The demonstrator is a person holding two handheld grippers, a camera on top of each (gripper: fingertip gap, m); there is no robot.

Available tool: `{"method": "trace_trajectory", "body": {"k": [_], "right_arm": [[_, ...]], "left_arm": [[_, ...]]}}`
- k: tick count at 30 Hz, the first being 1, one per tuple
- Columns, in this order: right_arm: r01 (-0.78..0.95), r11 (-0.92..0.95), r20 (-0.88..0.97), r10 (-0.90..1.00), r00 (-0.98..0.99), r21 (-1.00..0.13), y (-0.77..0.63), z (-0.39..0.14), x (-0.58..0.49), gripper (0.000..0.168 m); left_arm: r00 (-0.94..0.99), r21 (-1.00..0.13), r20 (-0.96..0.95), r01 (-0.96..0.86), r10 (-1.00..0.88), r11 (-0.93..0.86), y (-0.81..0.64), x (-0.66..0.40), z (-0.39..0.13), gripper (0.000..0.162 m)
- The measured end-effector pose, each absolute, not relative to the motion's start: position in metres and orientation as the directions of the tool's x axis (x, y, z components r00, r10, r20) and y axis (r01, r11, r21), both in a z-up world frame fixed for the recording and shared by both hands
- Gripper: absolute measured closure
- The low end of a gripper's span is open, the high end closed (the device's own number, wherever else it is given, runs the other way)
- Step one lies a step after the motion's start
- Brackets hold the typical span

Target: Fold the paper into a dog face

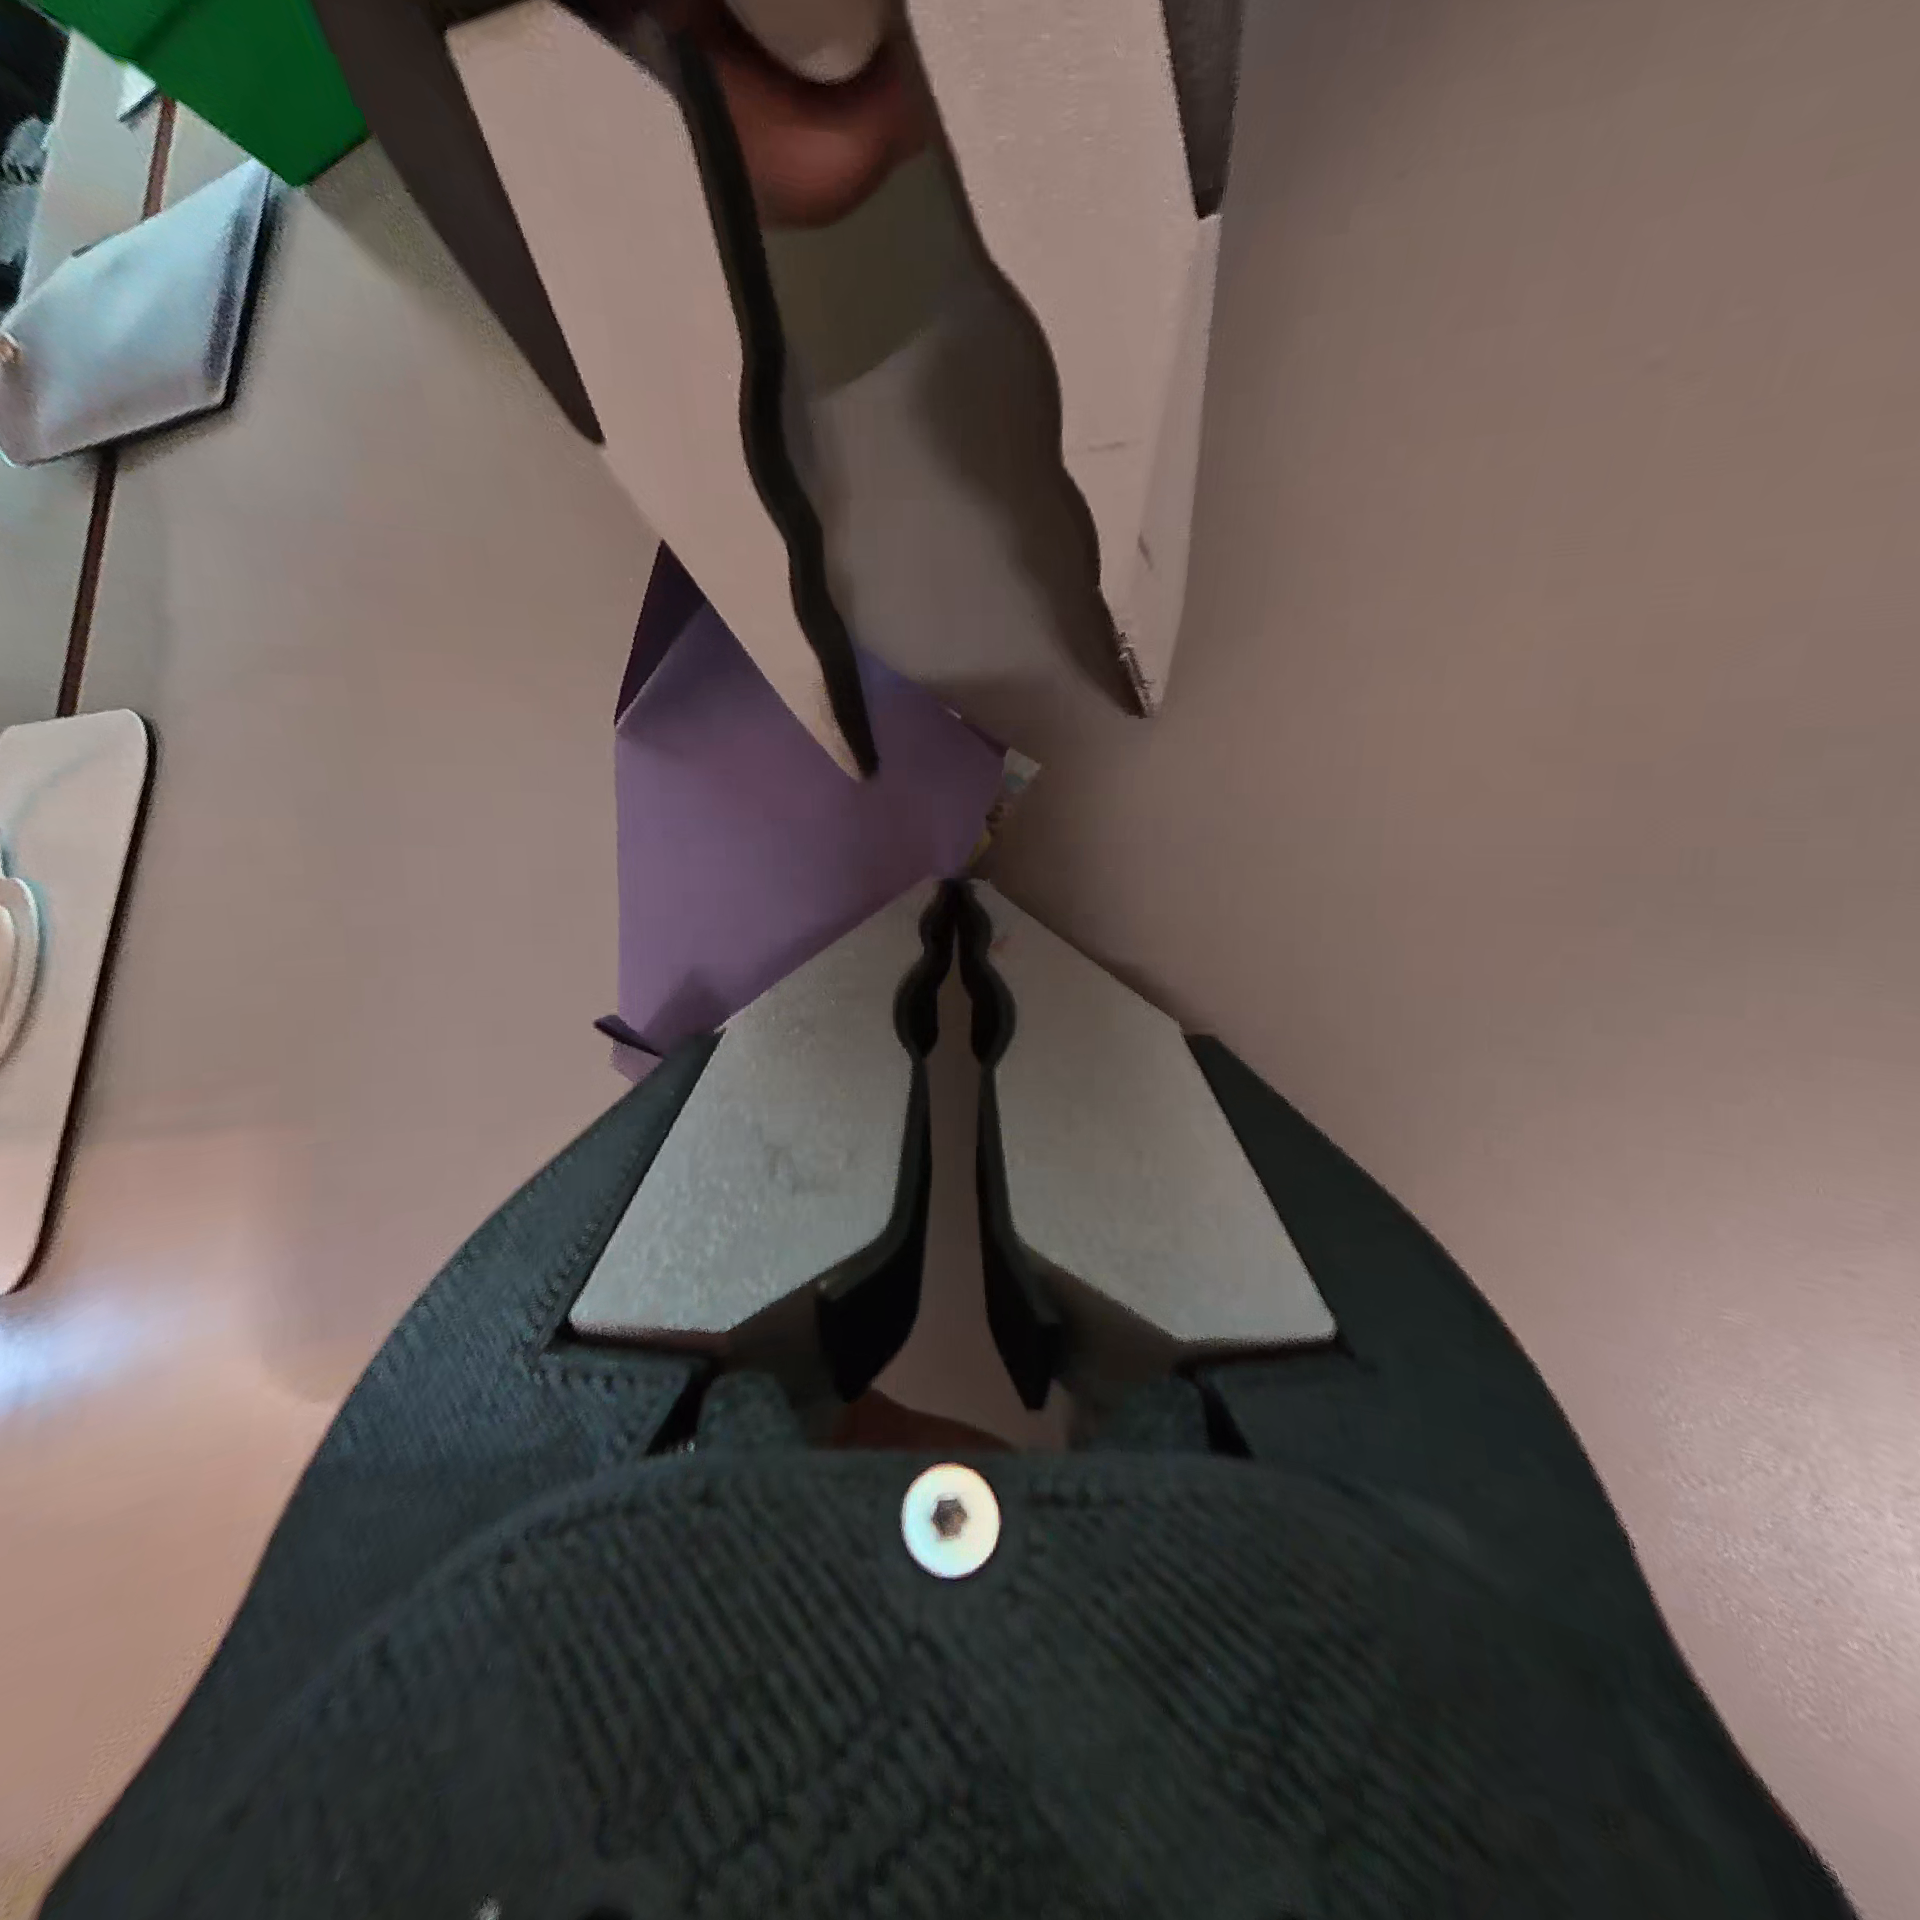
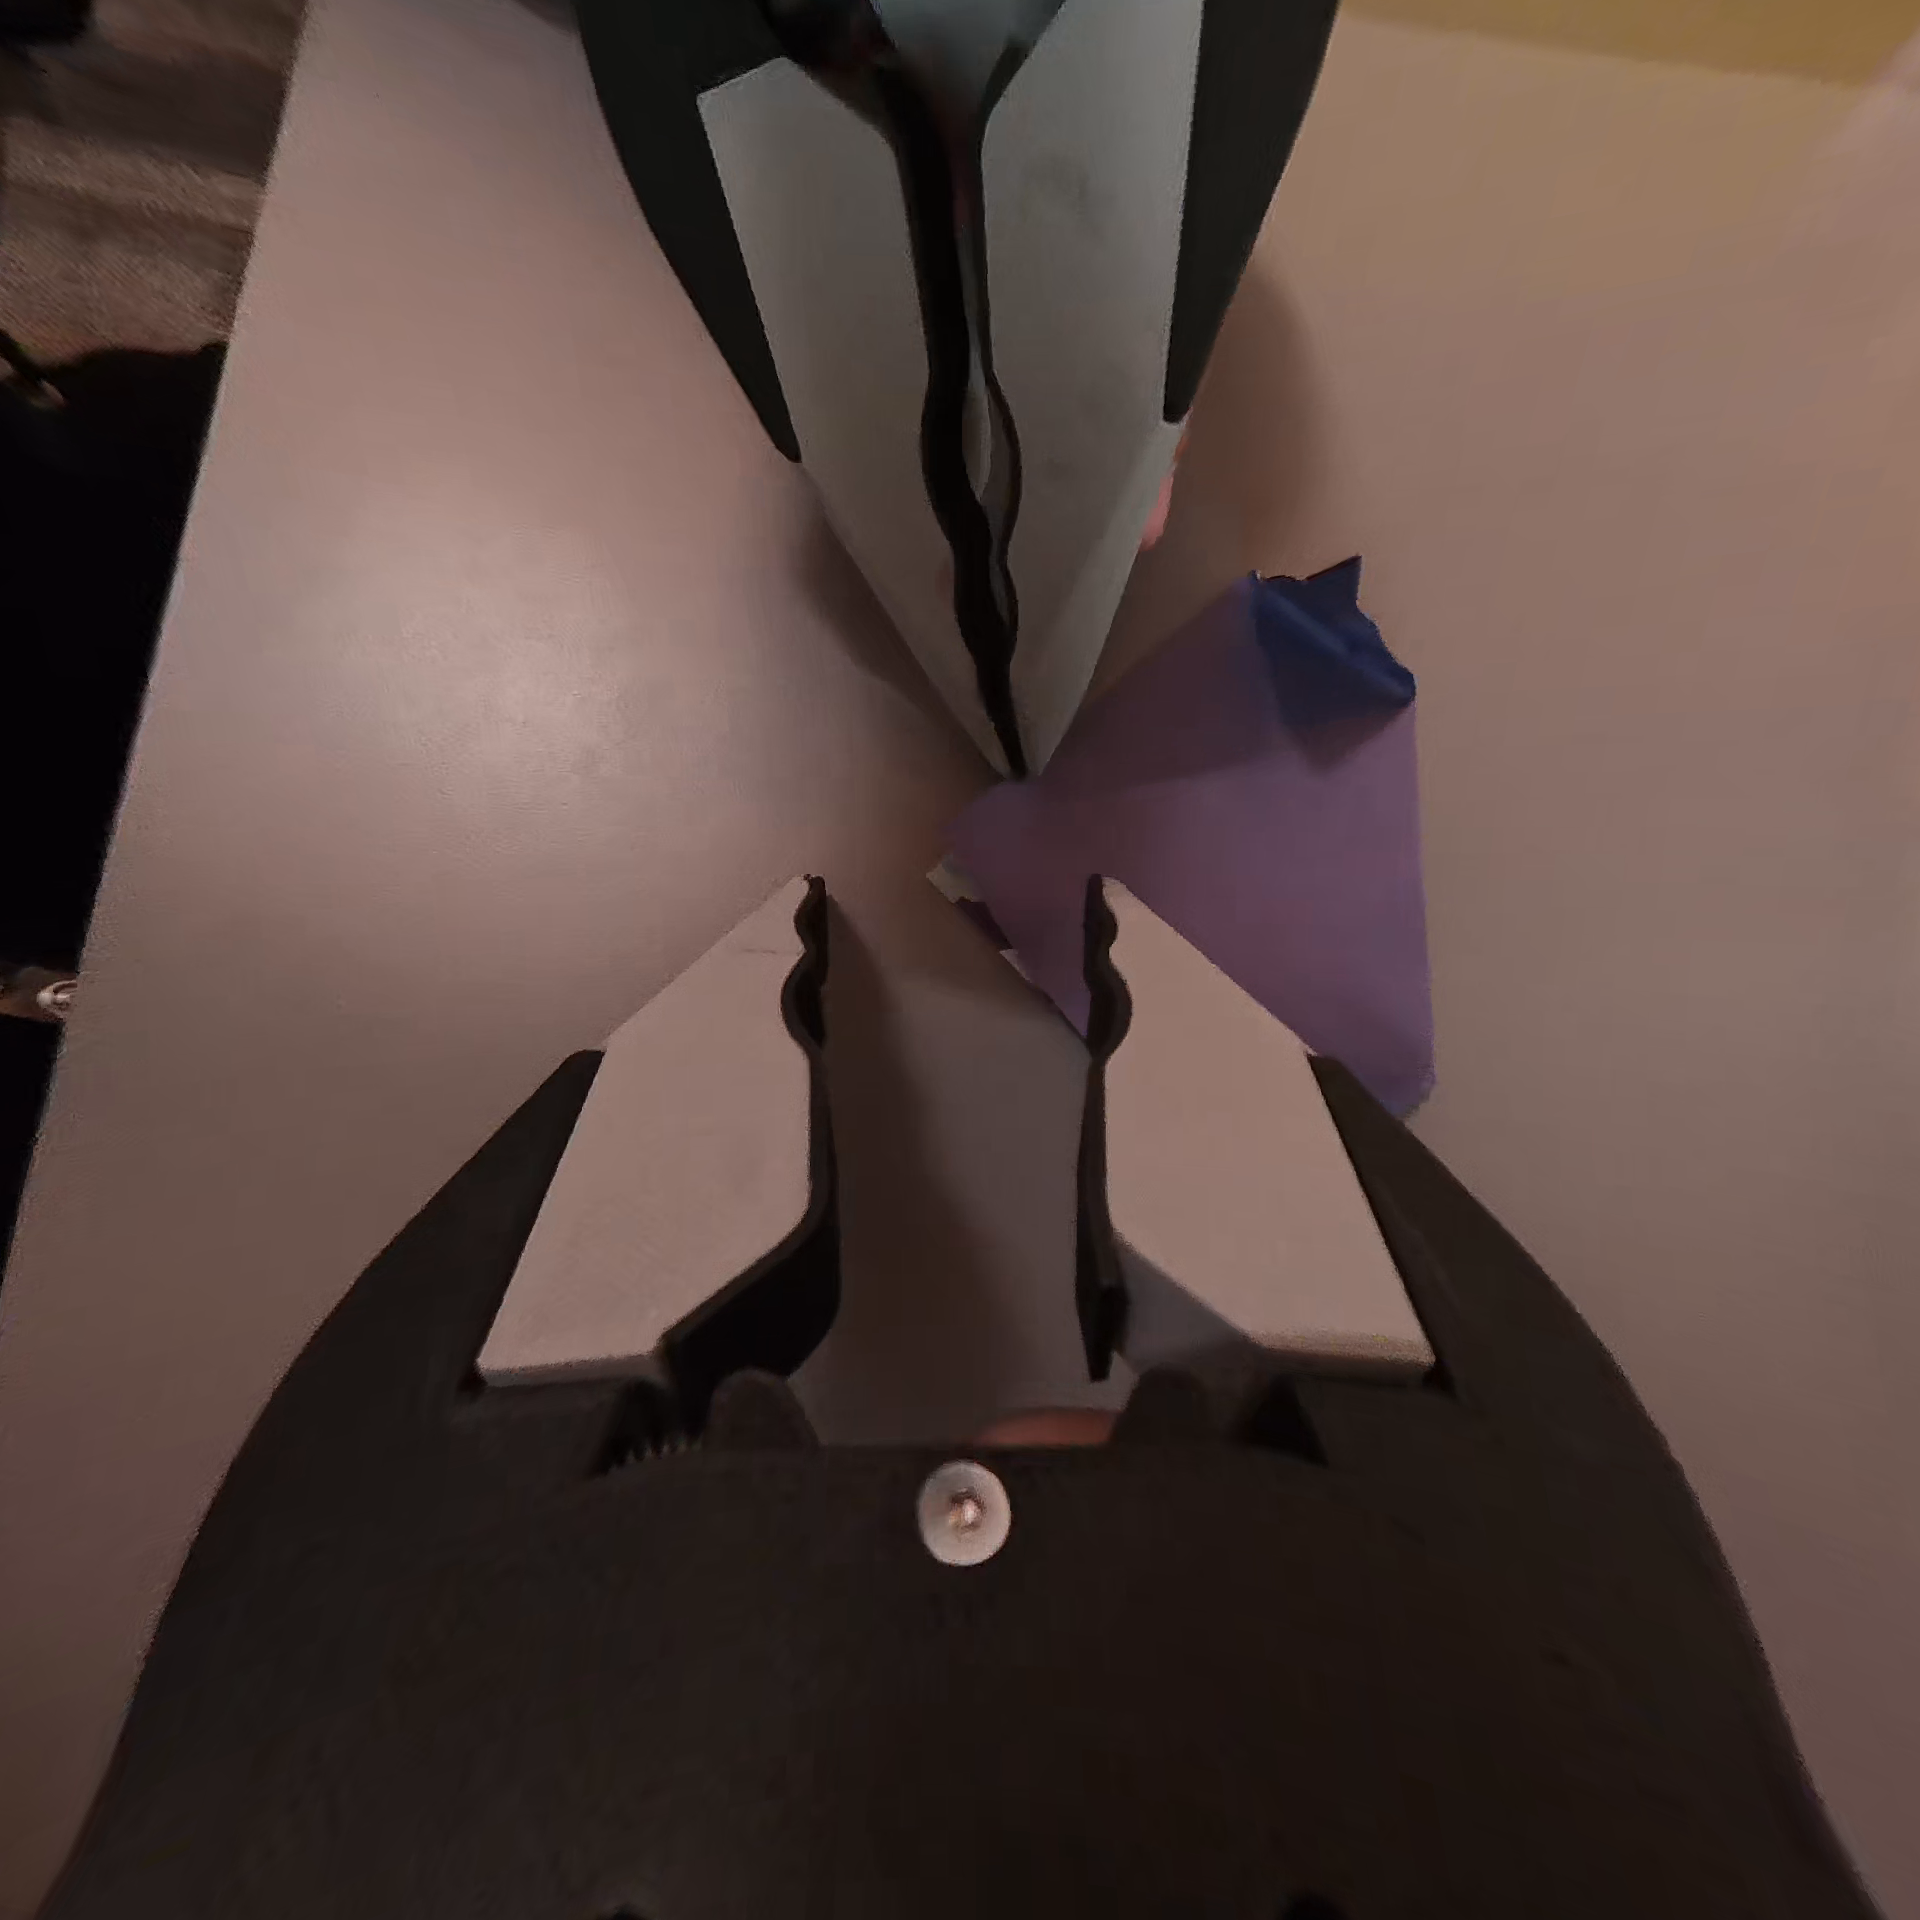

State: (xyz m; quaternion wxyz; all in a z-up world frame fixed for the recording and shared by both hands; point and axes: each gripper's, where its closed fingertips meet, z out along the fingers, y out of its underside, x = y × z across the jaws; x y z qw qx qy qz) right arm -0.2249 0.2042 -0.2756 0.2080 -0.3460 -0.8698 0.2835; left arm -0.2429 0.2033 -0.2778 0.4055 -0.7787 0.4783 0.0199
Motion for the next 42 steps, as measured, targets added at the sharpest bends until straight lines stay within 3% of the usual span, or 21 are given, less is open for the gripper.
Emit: {"method": "trace_trajectory", "body": {"k": [1, 8, 13, 16, 18, 19, 20, 31, 34, 42], "right_arm": [[0.477, 0.614, 0.200, 0.721, -0.664, -0.629, 0.207, -0.275, -0.227, 0.122], [0.399, 0.726, 0.419, 0.663, -0.620, -0.559, 0.216, -0.270, -0.239, 0.124], [0.371, 0.791, 0.493, 0.599, -0.631, -0.486, 0.215, -0.276, -0.243, 0.154], [0.406, 0.780, 0.441, 0.611, -0.658, -0.475, 0.215, -0.279, -0.242, 0.168], [0.431, 0.752, 0.360, 0.632, -0.686, -0.498, 0.213, -0.276, -0.240, 0.159], [0.440, 0.734, 0.333, 0.647, -0.686, -0.518, 0.213, -0.272, -0.241, 0.136], [0.451, 0.718, 0.311, 0.660, -0.684, -0.531, 0.215, -0.269, -0.242, 0.127], [0.547, 0.680, 0.115, 0.671, -0.732, -0.488, 0.219, -0.279, -0.250, 0.129], [0.555, 0.705, 0.129, 0.662, -0.738, -0.443, 0.226, -0.279, -0.255, 0.120], [0.576, 0.727, 0.097, 0.648, -0.755, -0.375, 0.228, -0.280, -0.261, 0.125]], "left_arm": [[0.552, -0.623, -0.407, -0.750, -0.728, -0.221, 0.203, -0.244, -0.278, 0.162], [0.602, -0.716, -0.293, -0.653, -0.743, -0.247, 0.203, -0.242, -0.266, 0.162], [0.599, -0.728, -0.262, -0.637, -0.757, -0.253, 0.201, -0.241, -0.265, 0.162], [0.592, -0.722, -0.266, -0.645, -0.761, -0.249, 0.200, -0.241, -0.267, 0.162], [0.594, -0.730, -0.270, -0.639, -0.758, -0.241, 0.200, -0.243, -0.264, 0.162], [0.599, -0.738, -0.272, -0.632, -0.753, -0.236, 0.200, -0.244, -0.261, 0.162], [0.606, -0.745, -0.272, -0.625, -0.748, -0.235, 0.200, -0.247, -0.259, 0.162], [0.623, -0.711, -0.298, -0.650, -0.723, -0.268, 0.200, -0.264, -0.268, 0.160], [0.633, -0.711, -0.293, -0.645, -0.716, -0.280, 0.198, -0.269, -0.271, 0.160], [0.643, -0.726, -0.288, -0.630, -0.709, -0.276, 0.195, -0.272, -0.269, 0.161]]}}
